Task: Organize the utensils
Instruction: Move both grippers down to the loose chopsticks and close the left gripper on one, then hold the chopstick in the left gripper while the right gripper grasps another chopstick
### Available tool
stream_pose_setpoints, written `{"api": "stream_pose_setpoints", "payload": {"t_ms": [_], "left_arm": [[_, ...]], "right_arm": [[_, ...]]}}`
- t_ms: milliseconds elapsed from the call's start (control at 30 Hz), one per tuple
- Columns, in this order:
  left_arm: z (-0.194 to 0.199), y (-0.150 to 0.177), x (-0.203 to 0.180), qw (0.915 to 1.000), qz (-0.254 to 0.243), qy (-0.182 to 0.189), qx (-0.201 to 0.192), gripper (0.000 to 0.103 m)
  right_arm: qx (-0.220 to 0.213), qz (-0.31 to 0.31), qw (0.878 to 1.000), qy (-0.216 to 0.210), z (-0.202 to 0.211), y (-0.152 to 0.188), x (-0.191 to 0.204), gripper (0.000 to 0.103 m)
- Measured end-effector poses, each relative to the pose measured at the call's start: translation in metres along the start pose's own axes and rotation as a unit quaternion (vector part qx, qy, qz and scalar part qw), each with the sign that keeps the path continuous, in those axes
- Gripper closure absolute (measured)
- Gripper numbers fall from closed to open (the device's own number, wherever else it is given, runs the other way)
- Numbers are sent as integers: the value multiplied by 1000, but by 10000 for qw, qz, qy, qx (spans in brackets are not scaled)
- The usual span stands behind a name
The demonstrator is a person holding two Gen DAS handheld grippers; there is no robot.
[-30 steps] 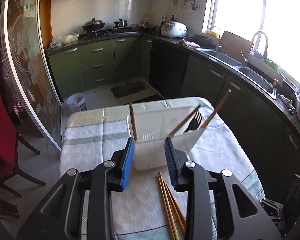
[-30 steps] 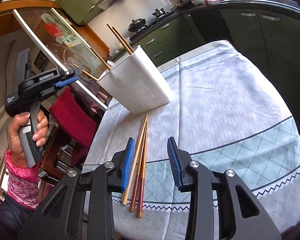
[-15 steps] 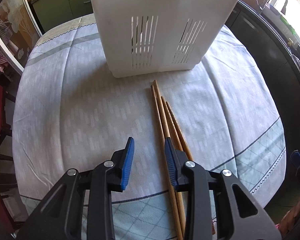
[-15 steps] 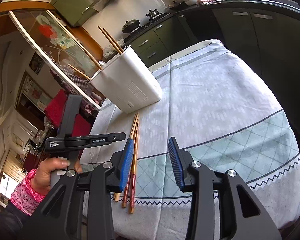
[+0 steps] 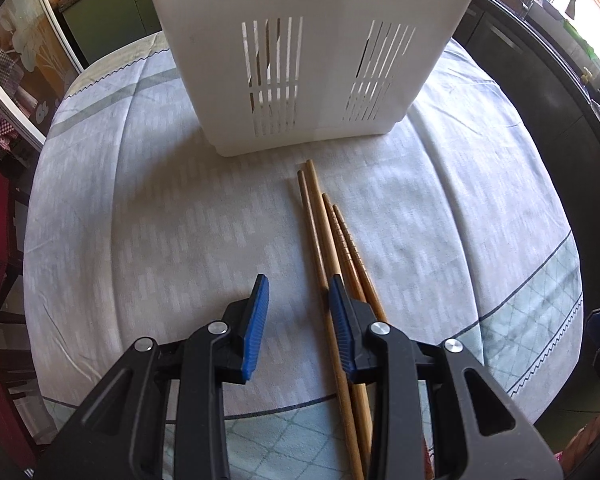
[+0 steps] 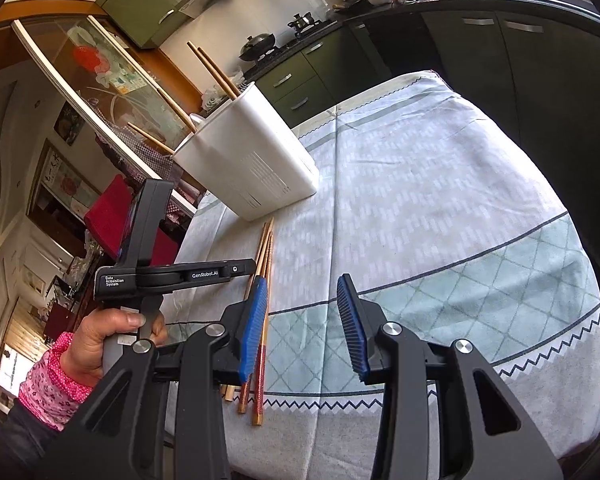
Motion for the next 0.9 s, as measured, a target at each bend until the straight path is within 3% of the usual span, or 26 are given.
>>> {"api": "stream_pose_setpoints", "payload": {"t_ms": [133,233,400,567,733,900], "left_arm": [[-8,-3,-11,9998,-128,-165,16,78],[-8,-1,-15,9999,-116,-74,20,94],[-3,10,1,10000,-29,86,-28,96],[2,21,23,10000,-8,50,-81,96],[8,29,40,9999,60,55,-83,96],[11,29,43,9998,49,133,-137,96]], "right_arm": [[52,156,9998,151,-3,0,5,65],[142,388,9987,298,-10,0,13,61],[446,881,9937,532,-39,-6,31,61],[1079,1232,9849,565,-91,-12,46,61],[1635,1746,9666,917,-140,-5,57,66],[1836,1966,9554,1219,-161,2,57,70]]}}
Point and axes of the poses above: each gripper's, at about its wrist camera, not at the fingertips, and z roughly against the way its jaws point, x to its left, y to its underside, the point moved 5 cm from there along -z, roughly the way its jaws point
